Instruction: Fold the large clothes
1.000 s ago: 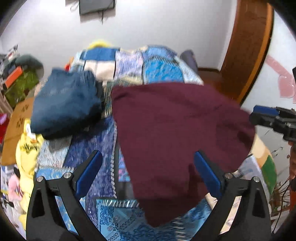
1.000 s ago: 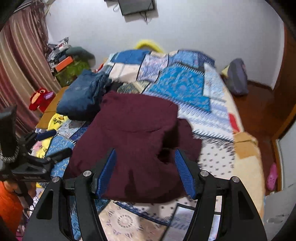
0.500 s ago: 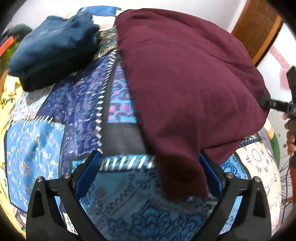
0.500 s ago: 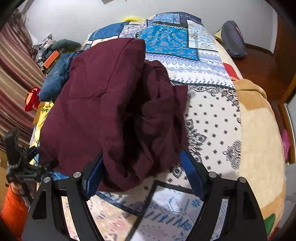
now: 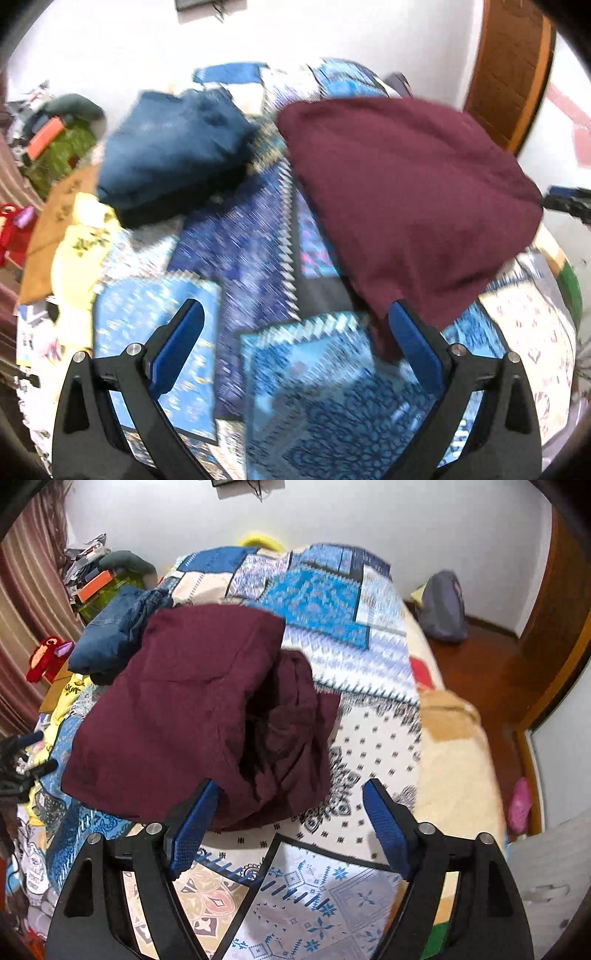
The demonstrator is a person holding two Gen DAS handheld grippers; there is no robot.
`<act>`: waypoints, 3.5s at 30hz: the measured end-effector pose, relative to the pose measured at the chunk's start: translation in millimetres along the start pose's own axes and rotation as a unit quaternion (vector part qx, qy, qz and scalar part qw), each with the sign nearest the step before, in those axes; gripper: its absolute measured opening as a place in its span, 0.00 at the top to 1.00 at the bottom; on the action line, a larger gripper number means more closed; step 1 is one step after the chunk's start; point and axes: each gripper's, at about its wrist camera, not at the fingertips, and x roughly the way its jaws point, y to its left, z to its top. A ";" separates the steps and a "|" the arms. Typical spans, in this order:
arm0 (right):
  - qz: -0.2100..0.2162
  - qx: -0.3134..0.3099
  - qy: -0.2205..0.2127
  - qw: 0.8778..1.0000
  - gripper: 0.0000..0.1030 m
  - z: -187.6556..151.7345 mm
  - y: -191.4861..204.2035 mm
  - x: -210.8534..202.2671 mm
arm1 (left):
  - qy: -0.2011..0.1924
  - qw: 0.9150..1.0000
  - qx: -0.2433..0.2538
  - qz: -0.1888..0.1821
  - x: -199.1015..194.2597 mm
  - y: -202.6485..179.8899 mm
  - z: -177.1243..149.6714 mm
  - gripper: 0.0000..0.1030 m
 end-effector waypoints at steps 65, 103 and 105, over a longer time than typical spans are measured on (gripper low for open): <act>0.284 0.113 -0.034 0.952 0.69 128.7 16.3 22.9 | -0.034 0.938 -0.136 -0.317 7.6 43.9 180.2 0.64; 0.162 -0.008 -0.035 0.986 0.45 228.6 217.8 144.8 | -0.027 0.983 -0.178 -0.043 82.9 282.1 181.4 0.36; 0.162 -0.011 -0.048 0.986 0.45 225.2 213.5 128.9 | -0.037 0.986 -0.158 -0.025 59.3 266.5 173.7 0.36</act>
